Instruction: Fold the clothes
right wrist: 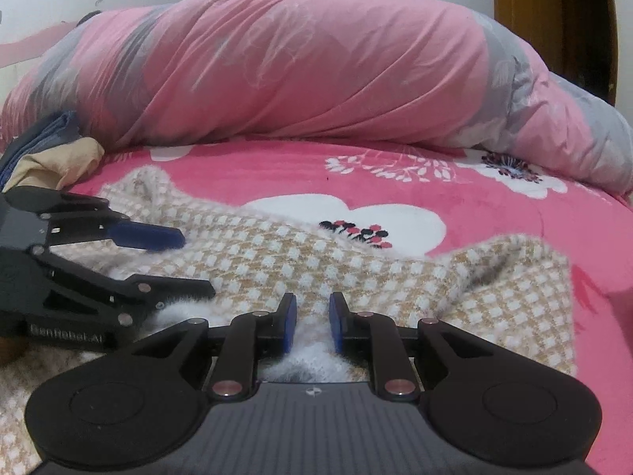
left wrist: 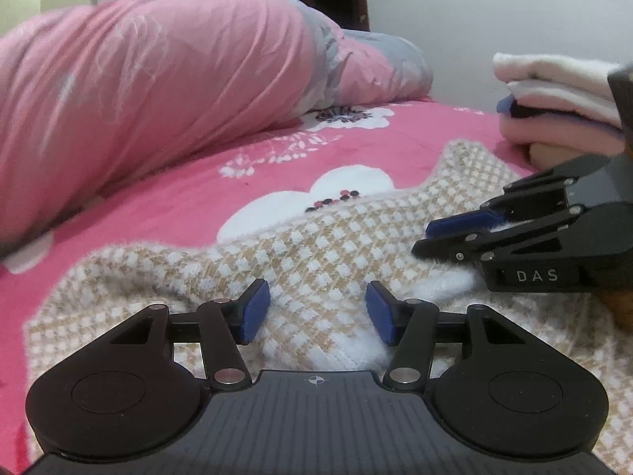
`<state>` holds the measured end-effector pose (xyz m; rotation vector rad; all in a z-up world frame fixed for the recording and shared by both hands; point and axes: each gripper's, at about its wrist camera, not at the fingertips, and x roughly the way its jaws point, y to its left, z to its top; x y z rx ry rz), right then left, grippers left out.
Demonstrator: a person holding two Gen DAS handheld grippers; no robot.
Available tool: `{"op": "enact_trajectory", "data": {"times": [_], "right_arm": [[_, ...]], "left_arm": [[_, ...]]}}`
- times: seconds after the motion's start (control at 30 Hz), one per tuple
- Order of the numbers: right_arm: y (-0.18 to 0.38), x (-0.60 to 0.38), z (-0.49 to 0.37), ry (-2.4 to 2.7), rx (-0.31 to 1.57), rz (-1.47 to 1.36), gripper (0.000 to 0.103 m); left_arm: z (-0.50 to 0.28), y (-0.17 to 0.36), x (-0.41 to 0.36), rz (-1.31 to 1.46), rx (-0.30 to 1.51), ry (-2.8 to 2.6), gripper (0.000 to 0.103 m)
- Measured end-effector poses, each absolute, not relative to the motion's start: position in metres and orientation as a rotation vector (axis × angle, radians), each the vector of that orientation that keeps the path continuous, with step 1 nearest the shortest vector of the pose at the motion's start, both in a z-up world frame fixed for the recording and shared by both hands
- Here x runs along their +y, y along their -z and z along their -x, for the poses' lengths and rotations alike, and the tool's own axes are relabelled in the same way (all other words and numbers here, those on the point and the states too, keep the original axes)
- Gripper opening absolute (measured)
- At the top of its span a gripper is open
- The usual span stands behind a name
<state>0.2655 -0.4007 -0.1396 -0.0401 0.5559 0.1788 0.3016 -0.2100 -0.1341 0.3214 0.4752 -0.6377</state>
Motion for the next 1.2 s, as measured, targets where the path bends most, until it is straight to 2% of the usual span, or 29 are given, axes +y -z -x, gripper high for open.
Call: {"op": "enact_trajectory", "data": {"times": [0.1,0.13,0.23,0.27,0.47,0.63,0.87,1.2], "right_arm": [[0.133,-0.401,-0.256,-0.139,0.578,-0.003,0.021],[0.13,-0.402,-0.25,-0.124,0.584,-0.025,0.023],[0.123,-0.407,-0.208,-0.082,0.585,-0.132,0.034],[0.12,-0.409,-0.193,-0.069,0.584,-0.169,0.043],[0.124,-0.369,-0.095,-0.027,0.612,-0.22,0.043],[0.127,-0.326,-0.052,0.02,0.634,-0.106,0.043],[0.126,-0.309,-0.026,0.07,0.652,-0.074,0.043],[0.13,-0.303,0.072,0.091,0.618,-0.059,0.043]], "left_arm": [[-0.281,0.129,-0.214,-0.352,0.465,0.545,0.056],[-0.273,0.126,-0.211,-0.34,0.478,0.512,0.06],[-0.245,0.117,-0.188,-0.252,0.543,0.448,0.064],[-0.232,0.116,-0.177,-0.215,0.564,0.431,0.064],[-0.126,0.114,-0.112,-0.072,0.619,0.389,0.065],[-0.056,0.131,-0.083,-0.096,0.621,0.353,0.073],[-0.024,0.134,-0.071,-0.053,0.589,0.319,0.074],[0.036,0.138,-0.049,-0.052,0.543,0.326,0.074]]}}
